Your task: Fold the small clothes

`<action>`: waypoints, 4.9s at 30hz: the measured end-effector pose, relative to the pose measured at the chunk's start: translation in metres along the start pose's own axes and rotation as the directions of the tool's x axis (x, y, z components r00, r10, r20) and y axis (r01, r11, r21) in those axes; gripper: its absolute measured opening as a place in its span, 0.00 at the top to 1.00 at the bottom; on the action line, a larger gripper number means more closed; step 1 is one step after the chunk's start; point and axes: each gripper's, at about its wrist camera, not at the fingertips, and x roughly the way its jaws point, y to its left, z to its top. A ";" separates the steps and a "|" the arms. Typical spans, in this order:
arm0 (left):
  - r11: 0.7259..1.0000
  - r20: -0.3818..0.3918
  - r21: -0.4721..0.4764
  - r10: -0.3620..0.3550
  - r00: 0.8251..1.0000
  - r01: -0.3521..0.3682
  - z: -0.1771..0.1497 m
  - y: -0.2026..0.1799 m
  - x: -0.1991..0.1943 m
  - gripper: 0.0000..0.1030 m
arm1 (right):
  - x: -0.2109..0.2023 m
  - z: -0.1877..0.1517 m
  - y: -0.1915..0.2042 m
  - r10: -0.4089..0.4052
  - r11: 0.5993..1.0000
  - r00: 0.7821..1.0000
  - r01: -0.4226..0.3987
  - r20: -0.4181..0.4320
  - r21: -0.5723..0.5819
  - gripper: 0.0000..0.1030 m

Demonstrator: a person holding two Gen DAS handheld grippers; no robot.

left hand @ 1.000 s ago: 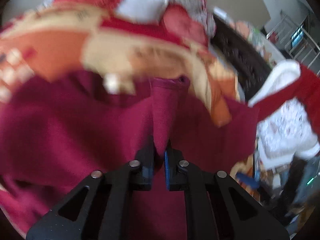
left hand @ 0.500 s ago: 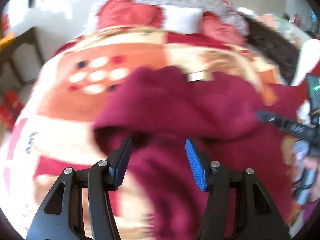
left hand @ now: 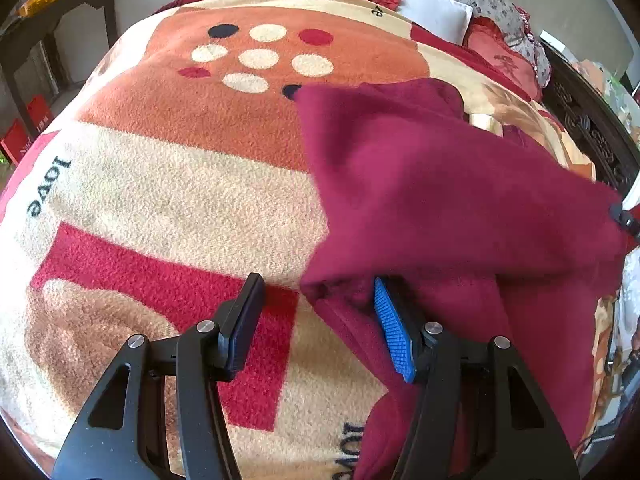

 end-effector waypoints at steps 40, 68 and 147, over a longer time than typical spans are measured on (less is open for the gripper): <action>0.983 0.021 -0.183 -0.032 0.999 0.035 0.018 0.068 -0.011 0.45 | 0.135 0.028 0.332 0.438 0.728 0.813 -0.571 -0.383 -0.379 0.86; 0.981 -0.196 0.156 -0.086 0.977 0.117 -0.115 -0.023 -0.058 0.45 | -0.111 -0.157 0.155 0.612 0.678 0.660 -0.721 -0.436 -0.140 0.51; 0.983 -0.098 0.072 -0.165 0.981 0.172 0.045 -0.103 0.005 0.47 | -0.043 0.001 -0.085 0.500 0.808 0.836 -0.544 0.224 0.227 0.70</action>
